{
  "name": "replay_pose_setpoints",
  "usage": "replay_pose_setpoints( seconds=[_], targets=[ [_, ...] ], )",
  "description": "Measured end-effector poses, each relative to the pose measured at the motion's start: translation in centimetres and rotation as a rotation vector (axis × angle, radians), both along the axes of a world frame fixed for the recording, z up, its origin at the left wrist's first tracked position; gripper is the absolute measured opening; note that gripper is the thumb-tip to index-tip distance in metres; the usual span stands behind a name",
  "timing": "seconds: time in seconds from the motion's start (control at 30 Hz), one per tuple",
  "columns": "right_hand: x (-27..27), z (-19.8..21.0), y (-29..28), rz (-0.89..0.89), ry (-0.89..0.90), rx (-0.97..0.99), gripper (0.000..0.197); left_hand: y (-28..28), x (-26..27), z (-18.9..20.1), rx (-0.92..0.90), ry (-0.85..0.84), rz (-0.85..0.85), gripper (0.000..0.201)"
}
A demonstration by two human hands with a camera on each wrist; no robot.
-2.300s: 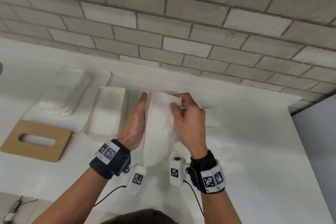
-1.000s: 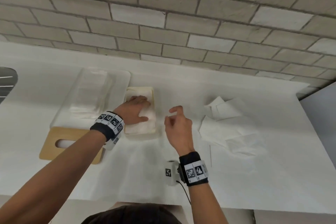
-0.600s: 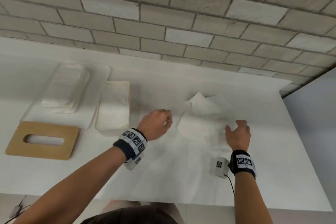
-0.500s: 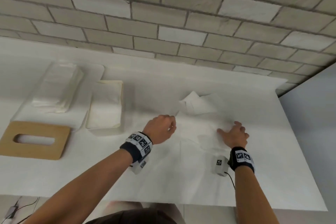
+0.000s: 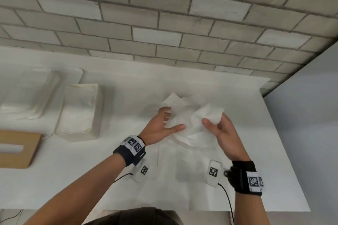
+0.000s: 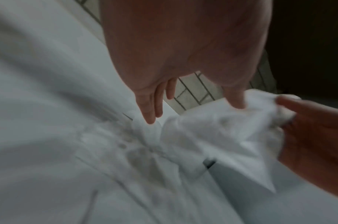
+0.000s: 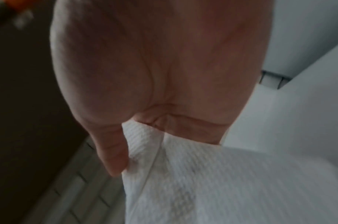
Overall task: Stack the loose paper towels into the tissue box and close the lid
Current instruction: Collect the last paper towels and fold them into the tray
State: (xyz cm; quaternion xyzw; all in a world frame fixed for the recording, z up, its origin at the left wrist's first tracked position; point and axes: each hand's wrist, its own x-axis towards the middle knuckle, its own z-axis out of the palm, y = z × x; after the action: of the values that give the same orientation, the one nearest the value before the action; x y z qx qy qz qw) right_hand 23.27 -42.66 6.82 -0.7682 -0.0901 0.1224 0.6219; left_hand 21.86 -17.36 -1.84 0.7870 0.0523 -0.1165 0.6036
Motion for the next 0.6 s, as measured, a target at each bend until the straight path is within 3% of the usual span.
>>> replay_pose_setpoints(
  seconds=[0.07,0.13,0.23,0.37,0.47,0.53,0.6],
  targets=[
    [-0.6,2.0,-0.2,0.010,-0.021,0.121,0.034,-0.5,0.2,2.2,-0.165,0.021,-0.087,0.089],
    [-0.6,2.3,-0.7,-0.017,-0.039,0.210,0.036,-0.6,0.2,4.2,-0.303,0.005,-0.142,0.068],
    [-0.4,1.9,-1.2,-0.068,-0.066,0.256,0.037,-0.6,0.0,6.2,-0.399,-0.051,-0.002,0.046],
    [-0.5,0.5,-0.4,-0.041,-0.028,0.221,0.042,1.3,-0.1,7.7,-0.394,-0.216,0.166,0.026],
    [-0.1,-0.7,0.6,-0.069,-0.125,0.143,0.026,4.4,-0.4,8.0,-0.351,-0.291,0.176,0.018],
    [0.2,-1.3,1.8,-0.074,-0.187,0.144,0.042,6.5,-0.9,8.1,-0.324,-0.314,0.154,0.009],
    [0.3,-1.7,3.5,-0.064,-0.191,0.183,0.052,8.4,-1.6,8.5,-0.312,-0.286,0.135,0.023]
  ],
)
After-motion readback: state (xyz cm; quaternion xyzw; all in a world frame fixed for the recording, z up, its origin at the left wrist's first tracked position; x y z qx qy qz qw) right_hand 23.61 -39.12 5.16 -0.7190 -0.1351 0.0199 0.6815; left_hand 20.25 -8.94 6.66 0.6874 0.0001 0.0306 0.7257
